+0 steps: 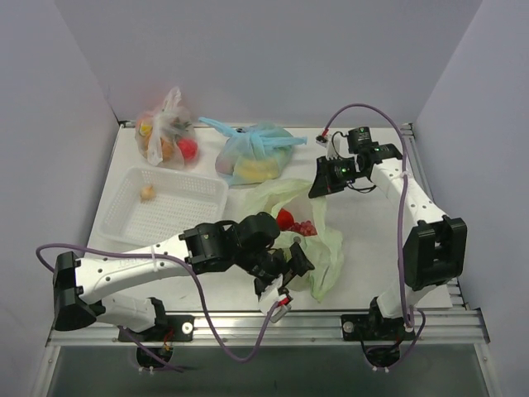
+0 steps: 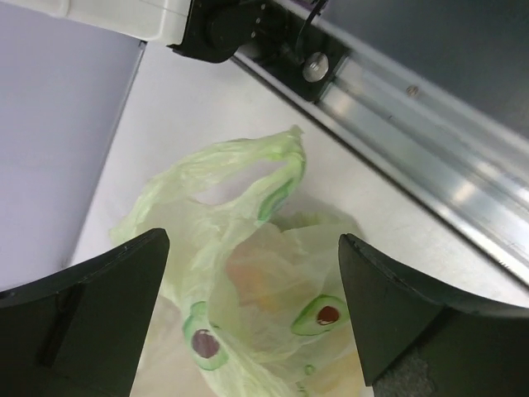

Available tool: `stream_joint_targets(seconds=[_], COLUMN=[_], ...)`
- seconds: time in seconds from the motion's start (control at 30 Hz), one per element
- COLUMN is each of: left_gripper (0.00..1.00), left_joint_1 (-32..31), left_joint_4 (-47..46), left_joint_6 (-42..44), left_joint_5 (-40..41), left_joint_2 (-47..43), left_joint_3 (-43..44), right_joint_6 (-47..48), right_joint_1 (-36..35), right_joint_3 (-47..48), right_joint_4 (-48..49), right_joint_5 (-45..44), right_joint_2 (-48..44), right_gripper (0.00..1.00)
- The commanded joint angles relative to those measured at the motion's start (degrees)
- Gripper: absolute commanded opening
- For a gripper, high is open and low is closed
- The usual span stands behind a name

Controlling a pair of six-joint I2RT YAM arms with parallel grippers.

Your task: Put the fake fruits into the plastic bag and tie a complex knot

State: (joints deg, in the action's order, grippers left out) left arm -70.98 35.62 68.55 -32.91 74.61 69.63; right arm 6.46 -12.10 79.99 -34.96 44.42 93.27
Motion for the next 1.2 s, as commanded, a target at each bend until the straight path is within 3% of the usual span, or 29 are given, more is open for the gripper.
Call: stream_joint_targets(seconds=[0.0, 0.17, 0.23, 0.47, 0.53, 0.7, 0.9, 1.17], left_gripper=[0.96, 0.97, 0.97, 0.97, 0.98, 0.98, 0.98, 0.97], left_joint_1=[-1.0, -2.2, -2.3, -2.7, -2.7, -2.8, -2.8, -2.8], left_joint_4=[-2.5, -18.2, -24.2, -33.0, -45.4, -63.5, -71.1, -71.5], left_joint_6=[14.2, 21.7, 28.7, 38.8, 40.9, 40.9, 40.4, 40.3], left_joint_5=[4.9, 8.6, 8.3, 11.5, 13.3, 15.9, 14.2, 14.7], left_joint_2=[1.7, 2.2, 1.8, 5.7, 7.7, 11.8, 13.1, 14.9], left_joint_3=[1.6, -4.7, -9.9, -16.2, -20.5, -23.4, -24.0, -22.3], right_joint_6=[-0.8, -1.6, -1.9, -2.2, -2.2, -2.6, -2.9, -3.5], right_joint_1=[-1.2, -1.8, -2.2, -3.2, -3.4, -3.6, -4.1, -5.0], right_joint_3=[2.0, 1.4, 0.8, -0.2, -0.4, -0.9, -1.1, -1.7], right_joint_4=[0.7, 2.0, 2.5, 3.4, 3.6, 3.9, 4.3, 4.7], right_joint_5=[1.7, 1.9, 2.2, 2.2, 2.1, 2.2, 2.2, 2.2], right_joint_2=[0.6, 1.2, 1.5, 2.0, 1.9, 2.3, 2.3, 2.4], right_gripper=[0.02, 0.02, 0.02, 0.02, 0.02, 0.02, 0.02, 0.02])
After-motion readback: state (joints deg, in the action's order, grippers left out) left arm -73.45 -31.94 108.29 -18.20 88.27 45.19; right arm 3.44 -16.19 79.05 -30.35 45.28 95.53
